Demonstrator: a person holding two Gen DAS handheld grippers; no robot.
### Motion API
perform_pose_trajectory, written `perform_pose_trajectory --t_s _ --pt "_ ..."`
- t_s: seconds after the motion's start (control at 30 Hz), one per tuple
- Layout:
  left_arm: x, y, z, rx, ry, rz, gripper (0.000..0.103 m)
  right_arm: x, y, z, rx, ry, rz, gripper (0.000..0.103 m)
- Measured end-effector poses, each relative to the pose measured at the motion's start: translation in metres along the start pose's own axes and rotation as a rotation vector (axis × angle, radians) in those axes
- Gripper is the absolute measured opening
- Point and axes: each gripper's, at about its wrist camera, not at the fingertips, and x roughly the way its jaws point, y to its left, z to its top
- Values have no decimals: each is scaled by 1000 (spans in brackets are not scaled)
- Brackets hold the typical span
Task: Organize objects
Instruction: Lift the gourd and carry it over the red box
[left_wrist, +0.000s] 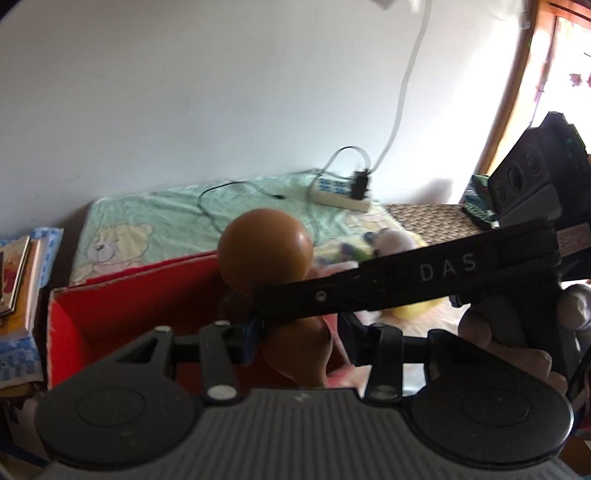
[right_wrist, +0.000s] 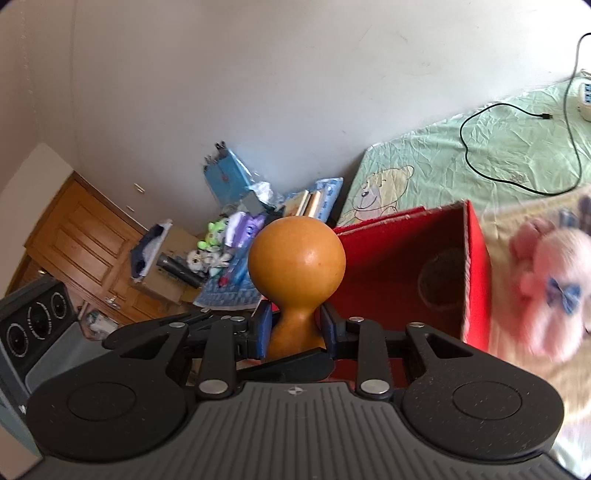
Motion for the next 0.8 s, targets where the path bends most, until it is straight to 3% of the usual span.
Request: perform_pose_trajectory --t_s 0.2,0.37,0.6,0.8 --pt "51 54 -1 -42 93 20 44 61 -8 14 -4 79 -98 31" --pt "87 86 -11 -99 186 -5 44 100 -25 14 17 127 -164 31" --pt "116 96 -21 -128 305 -10 44 132 -40 10 32 196 -231 31" --pt "134 101 -24 -141 406 2 51 150 -47 5 30 261 -305 31"
